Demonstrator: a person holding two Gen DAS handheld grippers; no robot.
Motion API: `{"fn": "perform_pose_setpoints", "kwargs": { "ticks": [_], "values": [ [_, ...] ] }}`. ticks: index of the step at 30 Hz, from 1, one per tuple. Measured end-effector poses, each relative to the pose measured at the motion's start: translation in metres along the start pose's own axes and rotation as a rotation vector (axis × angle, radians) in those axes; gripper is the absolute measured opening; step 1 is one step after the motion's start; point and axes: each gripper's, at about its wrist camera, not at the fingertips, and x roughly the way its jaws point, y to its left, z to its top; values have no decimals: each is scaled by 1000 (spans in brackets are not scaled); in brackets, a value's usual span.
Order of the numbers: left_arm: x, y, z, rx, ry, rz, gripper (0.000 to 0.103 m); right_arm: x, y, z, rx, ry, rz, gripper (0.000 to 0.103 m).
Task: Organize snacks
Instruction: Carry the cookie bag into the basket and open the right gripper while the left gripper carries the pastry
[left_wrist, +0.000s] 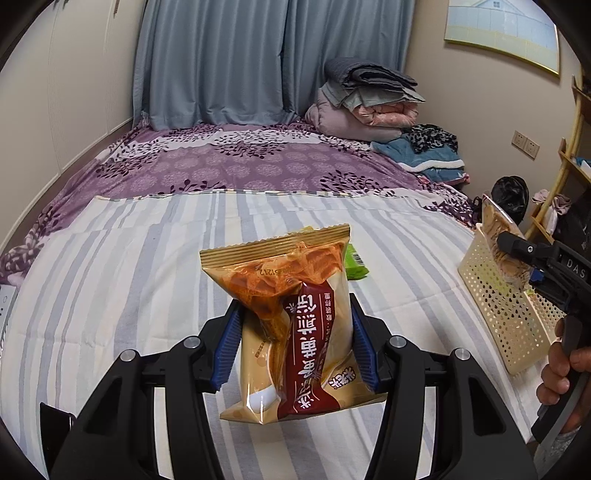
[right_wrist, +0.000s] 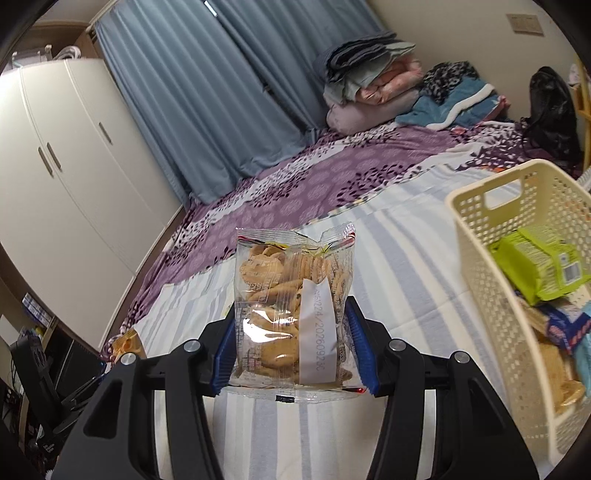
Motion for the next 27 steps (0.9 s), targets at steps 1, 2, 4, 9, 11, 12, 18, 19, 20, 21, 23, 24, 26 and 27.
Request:
{"fn": "perform_pose_setpoints", "kwargs": {
  "ticks": [1,2,4,9,11,12,18,19,20,21,23,24,26,27],
  "values": [
    [-1,-3,1,5,-2,-3,55,-5,-5,1,9,-12,-6,54],
    [-2,-6,2,10,-4,-5,55,-9,-8,3,16,-21,-10,53],
    [-4,-13,3,22,-7,-12,55,-20,-19,8,30,-48,-27,54],
    [-7,-33,3,57,-9,-28,55,-46,-42,16,34,-118,-107,54],
    [-8,-40,3,75,-6,-33,55,-56,-54,18,46,-143,-139,54],
    [-8,-45,3,85,-4,-37,55,-60,-61,19,54,-153,-156,54],
    [-10,-69,4,132,-3,-55,55,-82,-100,19,106,-193,-239,54],
    [-11,-73,3,139,-3,-58,55,-84,-104,19,106,-197,-254,54],
    [-11,-78,4,146,-3,-62,55,-86,-108,19,105,-202,-273,54],
    [-11,-82,4,154,-3,-66,55,-89,-113,19,103,-208,-302,56],
    [-11,-91,5,170,-3,-73,55,-89,-122,20,108,-208,-346,58],
    [-11,-96,5,180,-2,-78,55,-89,-127,21,113,-207,-351,62],
    [-10,-104,6,189,2,-92,55,-90,-136,21,123,-200,-362,65],
    [-10,-108,5,194,4,-99,55,-92,-140,21,131,-201,-374,70]
  ]
}}
